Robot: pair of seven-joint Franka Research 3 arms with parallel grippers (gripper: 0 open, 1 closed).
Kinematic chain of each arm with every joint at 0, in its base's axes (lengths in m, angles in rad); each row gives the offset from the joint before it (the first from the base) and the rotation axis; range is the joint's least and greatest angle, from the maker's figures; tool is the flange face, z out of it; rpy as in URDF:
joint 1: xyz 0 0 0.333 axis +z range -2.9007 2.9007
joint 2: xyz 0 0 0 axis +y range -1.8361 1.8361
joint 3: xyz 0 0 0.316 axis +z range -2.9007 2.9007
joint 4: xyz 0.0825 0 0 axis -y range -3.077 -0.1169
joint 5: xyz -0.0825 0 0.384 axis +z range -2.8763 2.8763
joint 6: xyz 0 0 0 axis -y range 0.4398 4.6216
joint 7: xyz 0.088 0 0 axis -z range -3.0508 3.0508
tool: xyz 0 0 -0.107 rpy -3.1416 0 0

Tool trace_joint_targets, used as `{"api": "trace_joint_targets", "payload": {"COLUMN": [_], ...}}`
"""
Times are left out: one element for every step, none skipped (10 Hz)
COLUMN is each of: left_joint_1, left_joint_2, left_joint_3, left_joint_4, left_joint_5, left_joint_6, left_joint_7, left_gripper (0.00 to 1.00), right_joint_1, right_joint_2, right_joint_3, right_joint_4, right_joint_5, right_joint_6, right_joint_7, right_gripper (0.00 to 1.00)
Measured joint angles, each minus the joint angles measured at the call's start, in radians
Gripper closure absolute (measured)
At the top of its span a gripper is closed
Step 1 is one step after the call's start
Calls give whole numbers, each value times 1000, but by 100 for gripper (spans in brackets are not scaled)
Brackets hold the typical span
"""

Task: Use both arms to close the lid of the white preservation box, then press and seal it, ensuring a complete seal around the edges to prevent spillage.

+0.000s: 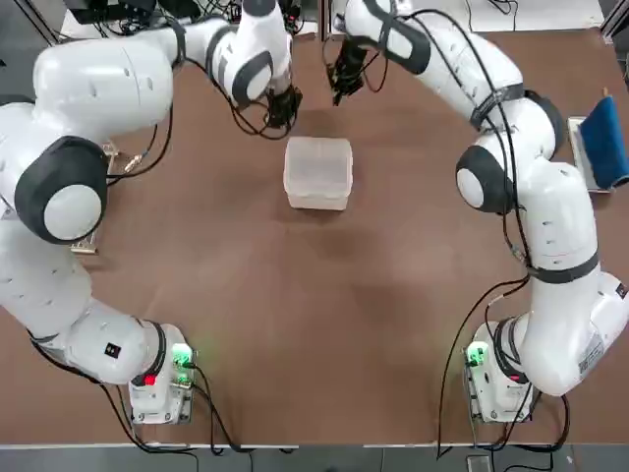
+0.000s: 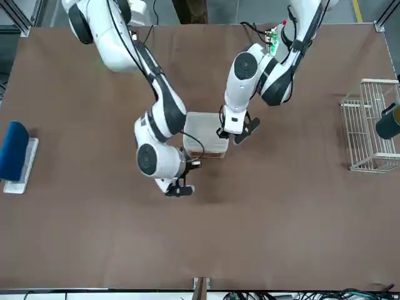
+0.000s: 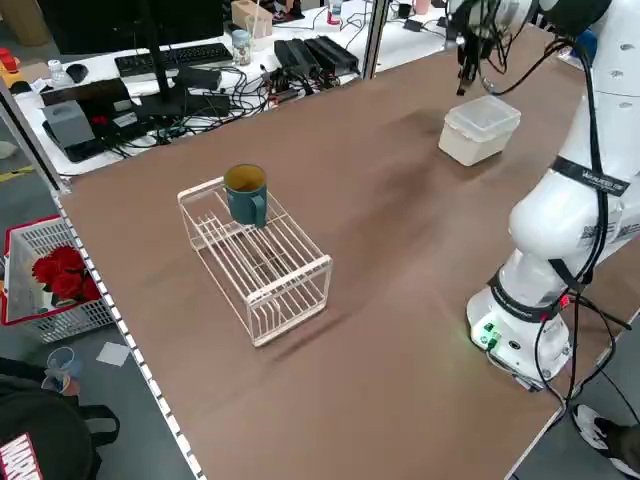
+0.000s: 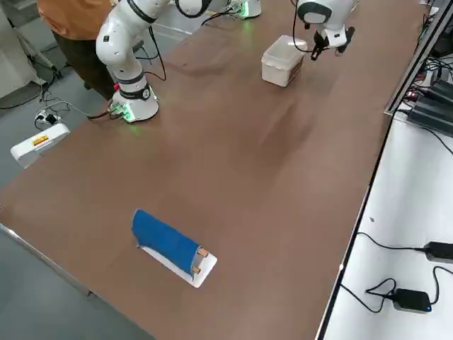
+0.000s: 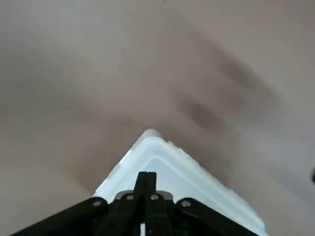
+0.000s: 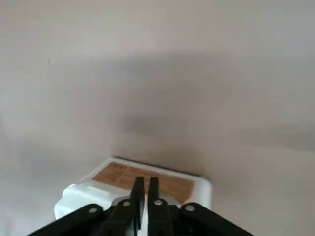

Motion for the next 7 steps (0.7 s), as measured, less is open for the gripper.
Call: {"api": "trace_joint_targets", "payload": {"left_joint_1": [9, 31, 68, 107, 140, 170, 201], "left_joint_2": [-8, -14, -18, -20, -25, -37, -57], "left_joint_3": [2, 2, 2, 2, 2, 2, 2], "left_joint_4": [75, 136, 180, 212, 227, 234, 238], "left_joint_5": [0, 1, 1, 1, 1, 1, 1], "left_joint_6": [-88, -160, -224, -281, -318, -352, -396], "left_joint_7": [13, 48, 114, 197, 265, 320, 390], "left_gripper": [96, 93, 85, 72, 58, 50, 46], "right_joint_1": [-8, -17, -26, -33, -41, -58, -88], "right_joint_2": [-35, -76, -119, -160, -196, -228, -263], "right_joint_3": [-56, -96, -129, -170, -215, -244, -257], "right_joint_4": [1, 0, -9, -25, -45, -57, -65], "right_joint_5": [-39, -89, -116, -125, -127, -142, -174], "right_joint_6": [-71, -128, -160, -178, -190, -202, -213], "right_joint_7": [-39, -68, -112, -175, -228, -253, -260], "right_gripper": [84, 82, 76, 63, 49, 35, 19]}}
